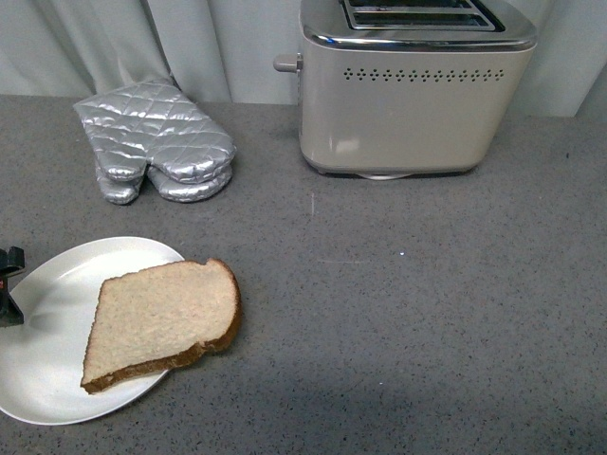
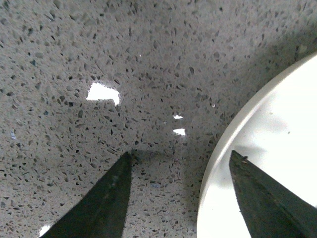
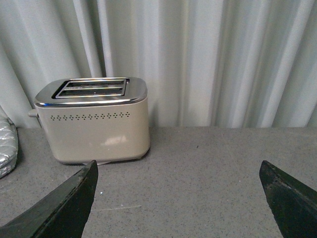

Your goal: Put bread into toaster

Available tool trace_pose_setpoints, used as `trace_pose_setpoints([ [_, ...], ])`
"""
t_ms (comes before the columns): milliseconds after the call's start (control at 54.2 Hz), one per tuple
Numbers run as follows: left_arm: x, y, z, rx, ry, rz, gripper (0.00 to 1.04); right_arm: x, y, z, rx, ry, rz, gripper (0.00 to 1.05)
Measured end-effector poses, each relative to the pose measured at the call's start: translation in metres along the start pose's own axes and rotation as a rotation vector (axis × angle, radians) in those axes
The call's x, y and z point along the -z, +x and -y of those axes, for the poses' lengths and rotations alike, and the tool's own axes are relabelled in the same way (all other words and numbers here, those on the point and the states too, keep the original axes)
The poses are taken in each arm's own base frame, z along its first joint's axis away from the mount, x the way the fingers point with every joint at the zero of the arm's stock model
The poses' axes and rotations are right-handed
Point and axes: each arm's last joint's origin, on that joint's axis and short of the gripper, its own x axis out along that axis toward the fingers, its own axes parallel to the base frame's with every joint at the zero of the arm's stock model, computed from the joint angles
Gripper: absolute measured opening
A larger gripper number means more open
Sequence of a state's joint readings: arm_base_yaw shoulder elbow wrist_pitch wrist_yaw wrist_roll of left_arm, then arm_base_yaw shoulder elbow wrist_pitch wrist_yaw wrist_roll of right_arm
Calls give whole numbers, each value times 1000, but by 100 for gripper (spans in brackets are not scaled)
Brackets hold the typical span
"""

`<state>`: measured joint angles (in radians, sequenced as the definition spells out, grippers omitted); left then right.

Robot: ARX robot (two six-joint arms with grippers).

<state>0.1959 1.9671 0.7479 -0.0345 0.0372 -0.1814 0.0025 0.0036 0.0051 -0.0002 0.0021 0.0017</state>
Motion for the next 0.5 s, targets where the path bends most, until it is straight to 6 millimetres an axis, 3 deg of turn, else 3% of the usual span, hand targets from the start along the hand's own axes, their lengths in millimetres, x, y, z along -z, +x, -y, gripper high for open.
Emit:
trace_pose_setpoints([
  [406, 3, -2, 7, 59, -7, -25, 4, 0, 0, 0, 0, 0, 0, 95],
  [498, 2, -6, 11, 81, -14, -17, 3, 0, 0, 0, 0, 0, 0, 95],
])
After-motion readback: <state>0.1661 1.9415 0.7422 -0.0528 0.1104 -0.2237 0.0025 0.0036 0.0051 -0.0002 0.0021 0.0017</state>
